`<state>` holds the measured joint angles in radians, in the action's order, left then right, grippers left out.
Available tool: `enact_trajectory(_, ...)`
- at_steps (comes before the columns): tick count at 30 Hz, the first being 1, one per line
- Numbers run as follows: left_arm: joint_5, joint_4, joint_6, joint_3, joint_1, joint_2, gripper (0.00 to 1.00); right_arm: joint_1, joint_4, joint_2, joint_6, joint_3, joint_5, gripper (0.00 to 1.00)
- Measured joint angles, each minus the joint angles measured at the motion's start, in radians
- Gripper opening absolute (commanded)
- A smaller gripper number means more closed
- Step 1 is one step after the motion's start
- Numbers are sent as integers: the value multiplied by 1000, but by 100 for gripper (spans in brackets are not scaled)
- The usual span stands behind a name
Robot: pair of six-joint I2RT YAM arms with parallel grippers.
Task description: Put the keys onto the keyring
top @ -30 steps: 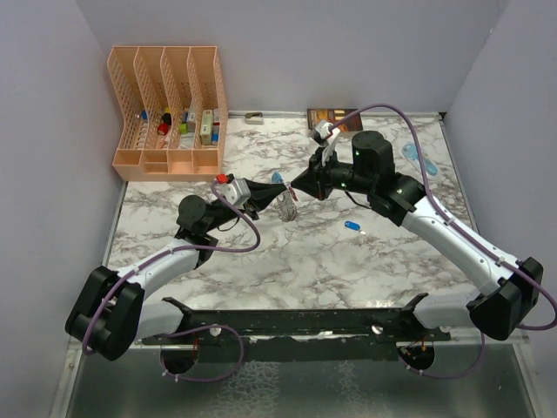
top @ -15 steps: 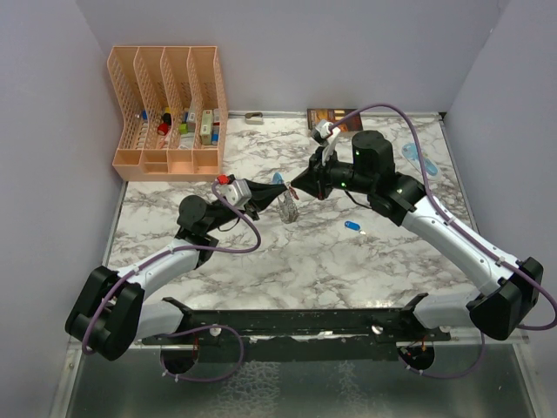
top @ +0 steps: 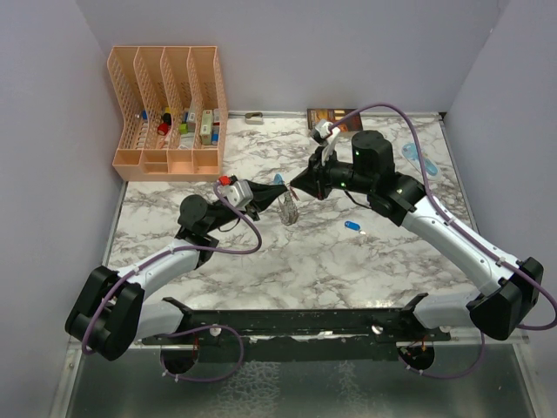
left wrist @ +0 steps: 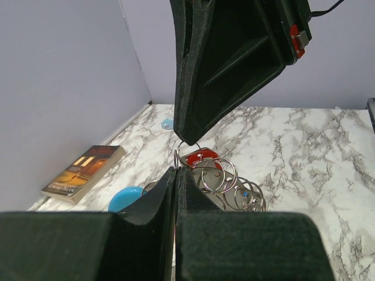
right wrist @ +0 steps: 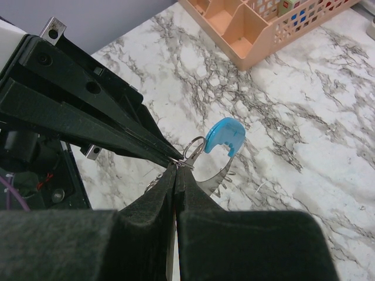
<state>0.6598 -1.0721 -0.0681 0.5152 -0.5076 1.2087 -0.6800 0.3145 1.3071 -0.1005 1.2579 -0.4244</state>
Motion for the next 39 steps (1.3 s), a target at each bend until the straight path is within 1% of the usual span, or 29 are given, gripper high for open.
enact_trajectory(39, 0, -1, -10, 0, -3, 0, 0, 0, 7, -16, -1, 0, 42, 1)
